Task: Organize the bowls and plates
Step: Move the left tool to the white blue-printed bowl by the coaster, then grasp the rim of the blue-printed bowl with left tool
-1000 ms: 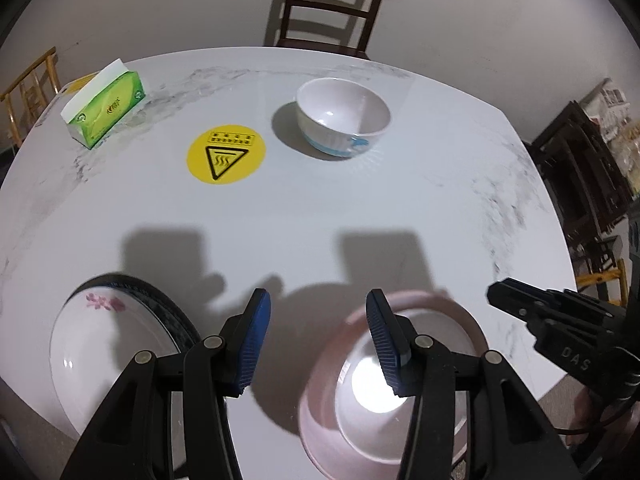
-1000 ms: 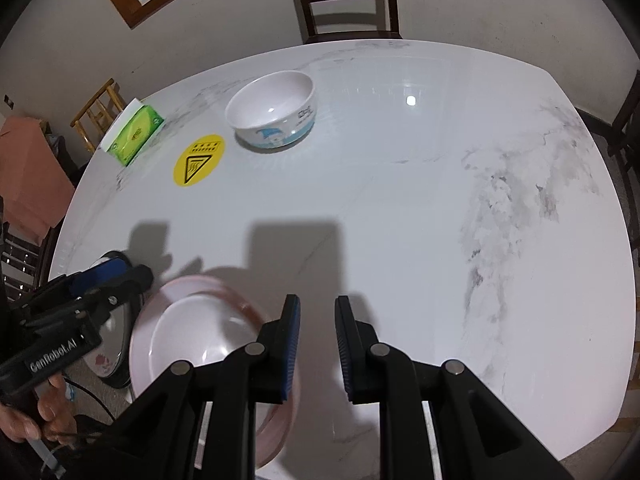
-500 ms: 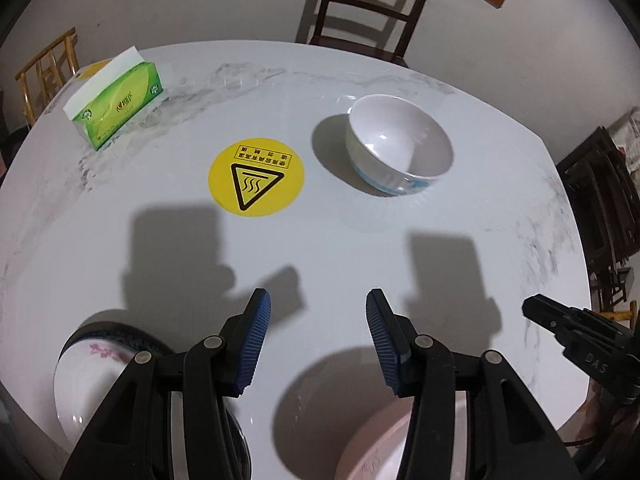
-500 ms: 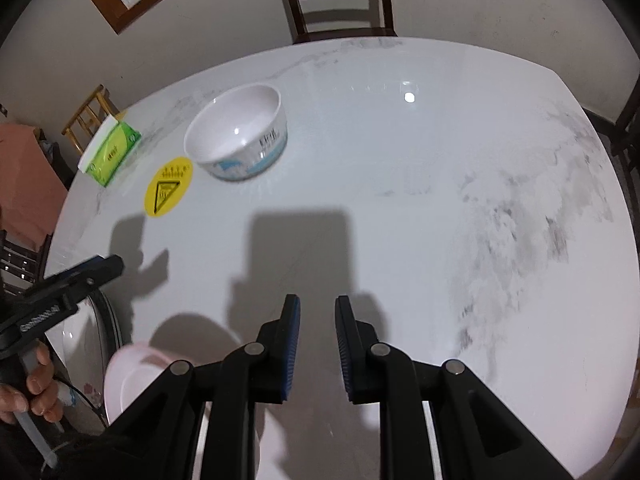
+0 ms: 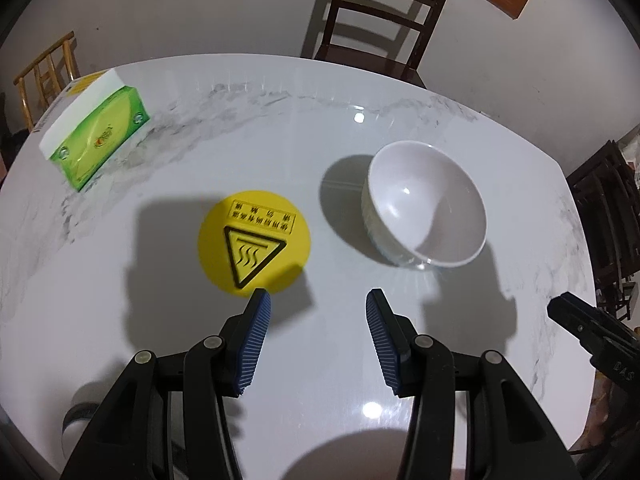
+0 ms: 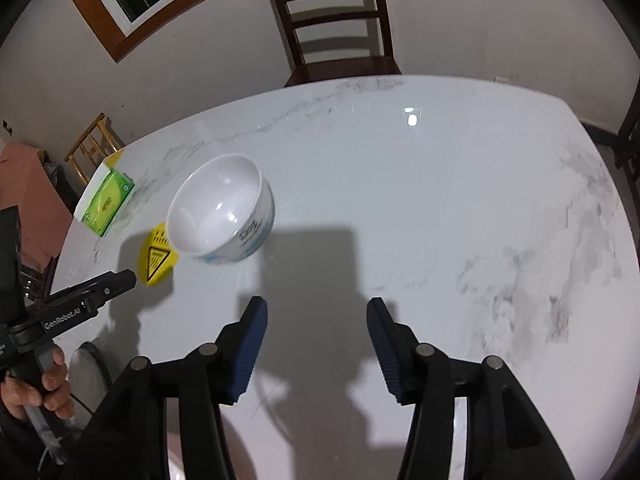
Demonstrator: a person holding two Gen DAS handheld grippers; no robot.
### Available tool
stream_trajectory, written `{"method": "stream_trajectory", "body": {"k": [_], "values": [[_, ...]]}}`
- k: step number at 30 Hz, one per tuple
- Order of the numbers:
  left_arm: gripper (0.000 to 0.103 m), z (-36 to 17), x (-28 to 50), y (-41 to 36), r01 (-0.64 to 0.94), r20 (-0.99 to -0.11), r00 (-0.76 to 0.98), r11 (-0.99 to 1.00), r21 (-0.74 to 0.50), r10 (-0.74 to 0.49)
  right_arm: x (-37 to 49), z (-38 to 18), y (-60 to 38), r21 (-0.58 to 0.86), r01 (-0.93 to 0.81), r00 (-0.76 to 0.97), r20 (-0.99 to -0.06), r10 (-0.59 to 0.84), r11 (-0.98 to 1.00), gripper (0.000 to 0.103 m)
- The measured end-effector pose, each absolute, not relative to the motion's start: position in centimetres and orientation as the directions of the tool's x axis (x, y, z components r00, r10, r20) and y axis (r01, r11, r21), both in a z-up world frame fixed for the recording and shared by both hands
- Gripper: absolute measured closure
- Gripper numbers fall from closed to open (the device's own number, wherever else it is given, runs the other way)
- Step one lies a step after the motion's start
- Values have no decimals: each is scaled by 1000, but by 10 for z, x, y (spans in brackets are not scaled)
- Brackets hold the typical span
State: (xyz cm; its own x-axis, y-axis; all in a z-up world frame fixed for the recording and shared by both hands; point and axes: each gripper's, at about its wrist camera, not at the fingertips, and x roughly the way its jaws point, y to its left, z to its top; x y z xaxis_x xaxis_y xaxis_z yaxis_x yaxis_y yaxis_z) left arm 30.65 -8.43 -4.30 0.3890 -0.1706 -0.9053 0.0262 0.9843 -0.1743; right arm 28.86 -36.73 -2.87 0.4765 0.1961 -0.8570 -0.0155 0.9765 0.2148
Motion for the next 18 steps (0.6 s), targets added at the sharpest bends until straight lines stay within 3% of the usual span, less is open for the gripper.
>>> {"method": "stream_trajectory", "body": {"k": [18], "values": [[57, -42, 352, -98, 47, -895, 376, 970, -238, -238, 359, -26, -330, 250, -37, 423, -873, 242, 968, 50]]}}
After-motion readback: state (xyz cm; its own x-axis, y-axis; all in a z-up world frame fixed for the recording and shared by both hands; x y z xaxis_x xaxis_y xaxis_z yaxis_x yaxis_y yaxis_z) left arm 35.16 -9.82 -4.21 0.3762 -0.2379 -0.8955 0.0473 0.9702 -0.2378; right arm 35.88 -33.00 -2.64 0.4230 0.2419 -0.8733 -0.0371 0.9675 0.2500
